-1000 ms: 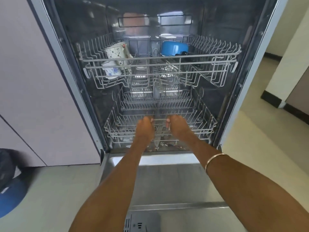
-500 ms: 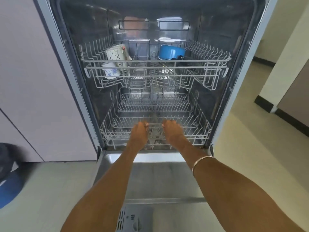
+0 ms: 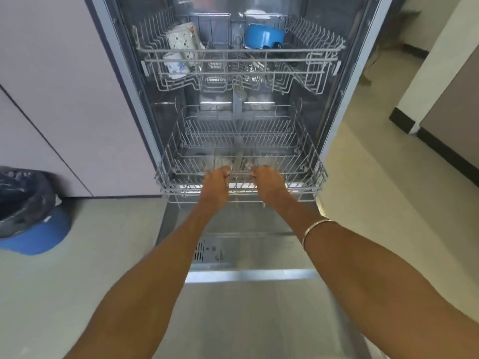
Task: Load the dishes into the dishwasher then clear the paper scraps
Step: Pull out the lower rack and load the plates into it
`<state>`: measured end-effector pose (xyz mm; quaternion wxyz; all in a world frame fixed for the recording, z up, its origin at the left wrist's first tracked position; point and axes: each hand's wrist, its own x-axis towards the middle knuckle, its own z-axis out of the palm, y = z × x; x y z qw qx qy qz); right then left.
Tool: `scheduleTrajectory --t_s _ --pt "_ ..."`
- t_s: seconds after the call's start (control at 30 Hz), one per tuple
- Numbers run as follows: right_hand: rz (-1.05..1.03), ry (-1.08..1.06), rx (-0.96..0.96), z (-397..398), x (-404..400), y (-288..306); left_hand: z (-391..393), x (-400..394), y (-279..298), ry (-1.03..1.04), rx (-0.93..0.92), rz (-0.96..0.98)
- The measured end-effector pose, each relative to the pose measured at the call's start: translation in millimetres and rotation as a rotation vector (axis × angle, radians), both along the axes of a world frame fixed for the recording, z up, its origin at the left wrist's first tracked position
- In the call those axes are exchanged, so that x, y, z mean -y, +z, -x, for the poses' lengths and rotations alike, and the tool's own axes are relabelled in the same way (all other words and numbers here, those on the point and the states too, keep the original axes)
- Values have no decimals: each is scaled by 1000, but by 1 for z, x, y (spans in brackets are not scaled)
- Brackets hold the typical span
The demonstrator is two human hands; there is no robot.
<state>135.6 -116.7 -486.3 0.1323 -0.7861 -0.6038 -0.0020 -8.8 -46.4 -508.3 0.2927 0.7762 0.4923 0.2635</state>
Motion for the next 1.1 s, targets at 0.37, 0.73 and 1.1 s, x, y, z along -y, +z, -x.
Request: scheduleTrajectory --t_s 0.37,0.73,1.1 --pt "-1 14 -133 25 64 4 34 60 -8 -68 51 -21" --pt "217 -23 -521 52 127 29 68 128 31 -123 -146 244" --pt "403 -30 -506 84 209 54 102 206 62 -90 -332 370"
